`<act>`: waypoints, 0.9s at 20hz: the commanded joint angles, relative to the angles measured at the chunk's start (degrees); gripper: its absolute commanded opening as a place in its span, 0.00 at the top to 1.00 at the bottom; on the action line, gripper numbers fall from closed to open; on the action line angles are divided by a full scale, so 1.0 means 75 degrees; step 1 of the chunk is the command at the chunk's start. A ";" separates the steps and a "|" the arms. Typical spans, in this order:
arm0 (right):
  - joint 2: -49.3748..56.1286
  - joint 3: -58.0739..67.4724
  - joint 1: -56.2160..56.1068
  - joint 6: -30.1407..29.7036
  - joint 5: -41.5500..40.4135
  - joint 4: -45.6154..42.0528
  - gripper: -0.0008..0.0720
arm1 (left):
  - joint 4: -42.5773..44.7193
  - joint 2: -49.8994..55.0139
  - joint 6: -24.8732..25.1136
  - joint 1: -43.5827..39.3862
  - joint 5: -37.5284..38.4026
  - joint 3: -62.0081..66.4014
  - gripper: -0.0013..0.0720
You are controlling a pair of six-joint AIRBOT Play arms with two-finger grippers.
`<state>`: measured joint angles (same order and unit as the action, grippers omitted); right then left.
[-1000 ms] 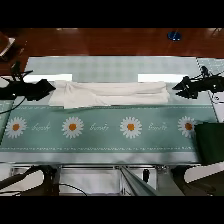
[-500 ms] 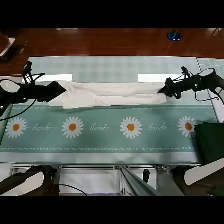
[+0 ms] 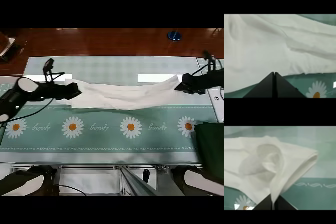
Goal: Fold the shirts.
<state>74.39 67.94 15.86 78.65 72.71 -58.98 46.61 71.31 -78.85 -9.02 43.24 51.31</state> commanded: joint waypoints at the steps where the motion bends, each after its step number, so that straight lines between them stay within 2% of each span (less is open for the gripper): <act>1: -0.2448 -0.1212 0.0114 -0.0015 -0.0093 -0.0408 0.97 | -0.0373 0.0624 -0.0003 -0.1527 -0.0903 0.0551 0.96; 5: -0.4202 -0.1792 0.0111 0.0227 0.0236 -0.0259 0.97 | -0.0370 0.2305 -0.0277 -0.2943 -0.0743 0.2518 0.96; 11: -0.5059 -0.1789 0.0111 0.0224 0.0399 0.0831 0.97 | -0.0449 0.4864 -0.1329 -0.4354 0.0507 0.5455 0.96; 13: -0.5059 -0.1789 0.0111 0.0017 0.0417 0.1227 0.97 | -0.0469 0.5353 -0.1332 -0.4803 0.0737 0.5960 0.96; 18: -0.5050 -0.1792 0.0111 0.0020 0.0271 0.1233 0.97 | -0.1087 0.5808 -0.1323 -0.5520 0.0705 0.6056 0.96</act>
<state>36.84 54.57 16.64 79.09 75.24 -51.00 40.82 112.27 -88.27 -47.59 47.83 95.15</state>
